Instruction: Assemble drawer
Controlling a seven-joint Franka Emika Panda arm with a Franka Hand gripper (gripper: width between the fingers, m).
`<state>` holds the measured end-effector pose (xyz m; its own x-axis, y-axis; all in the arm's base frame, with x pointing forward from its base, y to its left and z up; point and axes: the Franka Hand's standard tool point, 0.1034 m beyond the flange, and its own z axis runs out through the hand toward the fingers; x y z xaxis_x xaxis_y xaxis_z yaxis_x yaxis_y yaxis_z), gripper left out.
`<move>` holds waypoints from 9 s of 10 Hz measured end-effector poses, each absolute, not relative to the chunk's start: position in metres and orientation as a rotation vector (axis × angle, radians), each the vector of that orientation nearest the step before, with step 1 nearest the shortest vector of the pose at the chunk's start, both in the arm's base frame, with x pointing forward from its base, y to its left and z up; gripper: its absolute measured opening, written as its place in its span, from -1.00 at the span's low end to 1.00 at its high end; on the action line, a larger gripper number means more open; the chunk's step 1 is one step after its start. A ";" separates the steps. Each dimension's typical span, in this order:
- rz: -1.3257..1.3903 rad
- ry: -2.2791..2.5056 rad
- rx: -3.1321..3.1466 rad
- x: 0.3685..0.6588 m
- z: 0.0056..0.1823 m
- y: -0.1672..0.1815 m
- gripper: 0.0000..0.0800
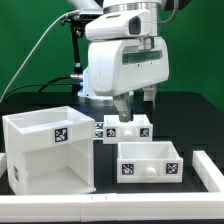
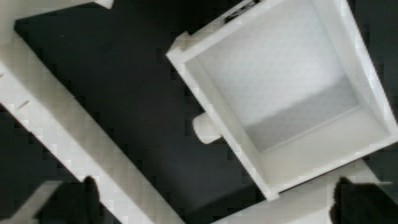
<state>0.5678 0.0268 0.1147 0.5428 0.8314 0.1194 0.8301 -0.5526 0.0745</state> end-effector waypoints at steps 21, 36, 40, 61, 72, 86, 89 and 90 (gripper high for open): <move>0.234 0.330 3.188 0.547 0.102 0.060 0.62; 0.177 -0.029 3.243 0.537 0.022 0.093 0.19; 0.142 -0.018 3.243 0.535 0.029 0.088 -0.81; 0.084 -0.088 3.255 0.421 0.031 0.231 -0.90; 0.079 -0.006 3.275 0.465 0.105 0.170 0.62; -0.055 0.380 3.310 0.550 0.175 0.010 0.62; -0.034 0.429 3.295 0.578 0.180 0.003 0.62; -0.035 0.426 3.295 0.577 0.179 0.002 0.62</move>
Offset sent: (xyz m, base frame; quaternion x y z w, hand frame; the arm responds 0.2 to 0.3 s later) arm 0.0000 0.0000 0.0000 0.0000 0.0000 0.0000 1.0000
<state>0.5774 0.0016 0.1795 0.9671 0.2543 0.0022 0.2505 -0.9509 -0.1816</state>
